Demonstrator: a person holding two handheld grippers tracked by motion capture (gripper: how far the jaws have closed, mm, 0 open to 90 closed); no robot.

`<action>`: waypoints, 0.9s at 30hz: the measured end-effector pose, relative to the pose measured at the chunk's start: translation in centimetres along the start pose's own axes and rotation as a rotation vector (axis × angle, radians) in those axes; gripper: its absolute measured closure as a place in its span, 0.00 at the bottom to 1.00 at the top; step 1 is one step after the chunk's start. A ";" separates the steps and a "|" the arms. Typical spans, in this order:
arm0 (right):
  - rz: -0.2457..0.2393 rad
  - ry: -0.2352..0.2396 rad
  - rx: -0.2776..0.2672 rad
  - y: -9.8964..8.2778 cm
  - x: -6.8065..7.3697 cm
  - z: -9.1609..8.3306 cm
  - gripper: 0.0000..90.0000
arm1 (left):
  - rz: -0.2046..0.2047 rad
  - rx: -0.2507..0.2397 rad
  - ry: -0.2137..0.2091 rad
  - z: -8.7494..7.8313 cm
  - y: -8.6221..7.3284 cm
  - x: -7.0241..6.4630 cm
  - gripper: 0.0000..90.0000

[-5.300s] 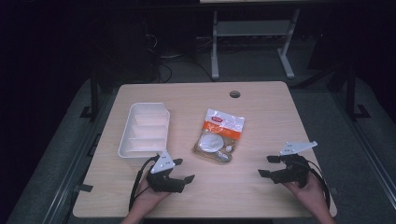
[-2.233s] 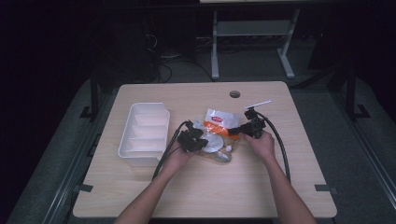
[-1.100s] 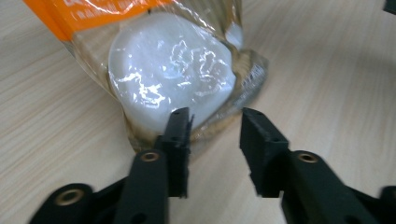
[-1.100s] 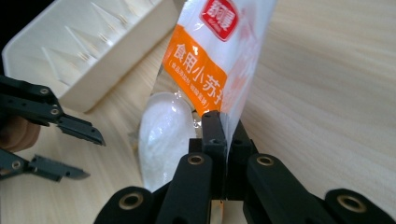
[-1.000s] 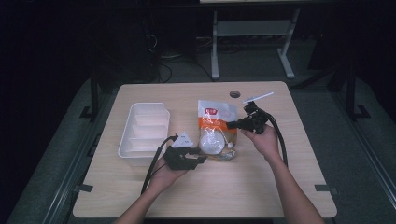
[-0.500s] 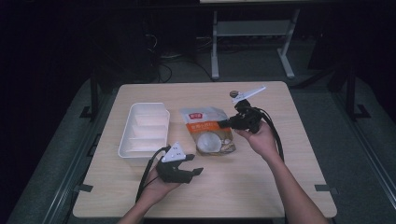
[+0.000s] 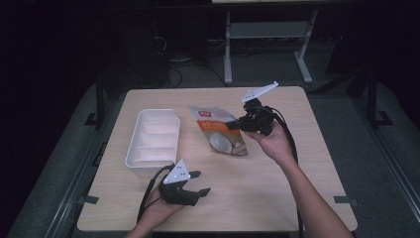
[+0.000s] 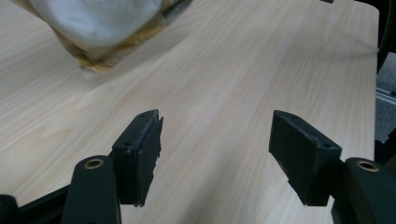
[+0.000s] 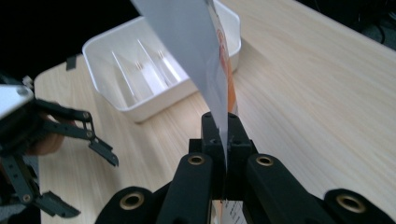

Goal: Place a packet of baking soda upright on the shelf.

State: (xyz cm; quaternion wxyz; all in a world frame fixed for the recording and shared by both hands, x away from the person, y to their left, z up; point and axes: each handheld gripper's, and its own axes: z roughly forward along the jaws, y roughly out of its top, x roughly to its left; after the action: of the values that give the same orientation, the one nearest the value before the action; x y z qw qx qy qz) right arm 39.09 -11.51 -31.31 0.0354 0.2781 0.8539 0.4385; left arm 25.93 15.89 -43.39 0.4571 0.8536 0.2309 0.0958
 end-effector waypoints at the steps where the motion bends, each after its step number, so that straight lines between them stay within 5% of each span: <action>1: 0.001 0.005 -0.007 0.2 0.0 -0.1 1.00 | 0.000 -0.004 0.003 -0.1 -0.1 -0.1 0.36; 27: -0.053 0.073 -0.083 6.2 1.9 1.2 1.00 | 0.006 0.007 0.013 -1.8 -1.5 -0.6 0.30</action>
State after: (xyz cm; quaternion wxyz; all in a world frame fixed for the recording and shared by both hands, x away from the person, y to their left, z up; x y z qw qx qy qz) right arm 40.62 -6.85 -26.92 0.0272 0.2374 0.8427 0.4825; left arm 24.27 17.64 -43.65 0.4523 0.8553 0.2317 0.1017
